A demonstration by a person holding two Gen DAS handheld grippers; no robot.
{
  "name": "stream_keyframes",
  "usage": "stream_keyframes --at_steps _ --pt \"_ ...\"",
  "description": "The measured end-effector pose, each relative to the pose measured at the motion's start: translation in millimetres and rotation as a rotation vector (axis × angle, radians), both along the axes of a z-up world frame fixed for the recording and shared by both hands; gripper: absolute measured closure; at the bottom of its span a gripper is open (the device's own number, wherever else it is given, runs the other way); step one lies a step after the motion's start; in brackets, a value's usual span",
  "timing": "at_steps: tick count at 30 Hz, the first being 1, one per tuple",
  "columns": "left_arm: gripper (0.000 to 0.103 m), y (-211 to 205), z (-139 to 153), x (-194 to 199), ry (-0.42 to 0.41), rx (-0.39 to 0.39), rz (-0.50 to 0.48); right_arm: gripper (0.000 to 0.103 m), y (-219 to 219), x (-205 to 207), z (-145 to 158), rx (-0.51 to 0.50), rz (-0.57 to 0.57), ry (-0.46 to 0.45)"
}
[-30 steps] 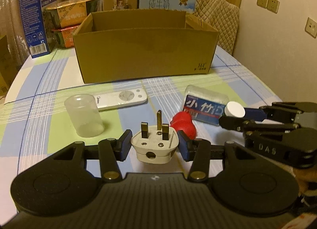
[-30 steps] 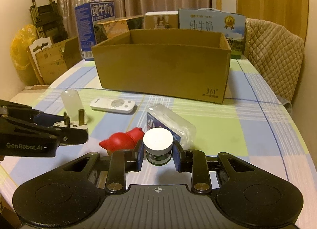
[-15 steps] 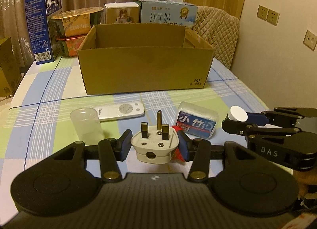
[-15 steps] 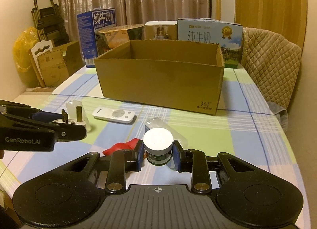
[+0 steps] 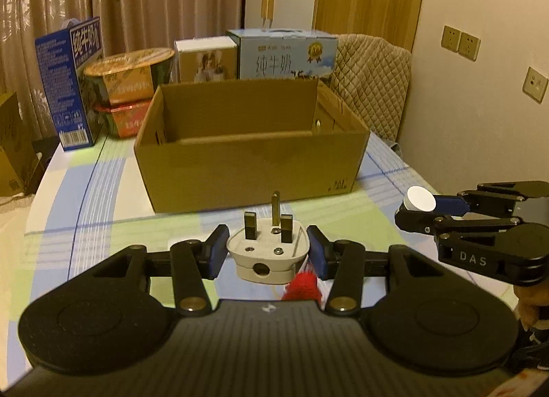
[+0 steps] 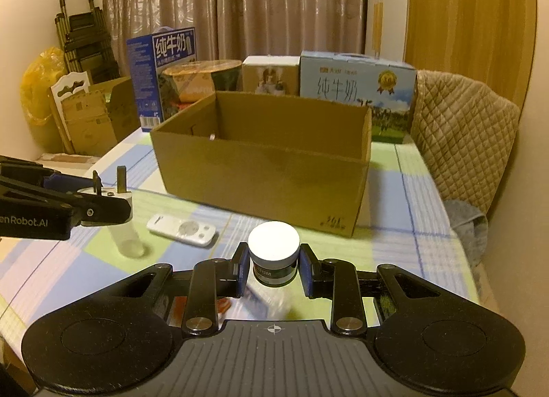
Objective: Organize rigid objects
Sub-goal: 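Lift and carry the plug and jar with both grippers over the box, then open the left gripper releasing the plug while the right gripper releases the jar in the box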
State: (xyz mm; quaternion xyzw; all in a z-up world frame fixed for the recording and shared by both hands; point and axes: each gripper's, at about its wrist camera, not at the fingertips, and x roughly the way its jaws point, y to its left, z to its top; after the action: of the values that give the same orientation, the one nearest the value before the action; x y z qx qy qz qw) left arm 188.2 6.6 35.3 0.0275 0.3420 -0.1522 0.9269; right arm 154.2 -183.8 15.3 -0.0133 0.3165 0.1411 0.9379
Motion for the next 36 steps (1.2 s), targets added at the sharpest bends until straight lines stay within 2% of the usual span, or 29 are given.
stream_keyframes --at_steps 12,17,26,36 --pt "0.059 -2.3 46.6 79.7 -0.025 -0.009 0.014 0.076 -11.8 72.0 54.2 0.01 0.018 -0.019" --pt "0.059 -7.3 55.7 113.5 -0.03 0.008 0.014 0.076 -11.3 107.7 63.8 0.003 0.011 -0.022" --pt "0.059 -12.4 54.3 161.5 -0.009 0.023 0.014 0.076 -12.5 167.4 57.0 0.0 0.003 0.017" --pt "0.059 -12.3 30.8 203.1 0.036 0.027 0.028 0.076 -22.5 212.1 33.5 0.034 -0.033 0.103"
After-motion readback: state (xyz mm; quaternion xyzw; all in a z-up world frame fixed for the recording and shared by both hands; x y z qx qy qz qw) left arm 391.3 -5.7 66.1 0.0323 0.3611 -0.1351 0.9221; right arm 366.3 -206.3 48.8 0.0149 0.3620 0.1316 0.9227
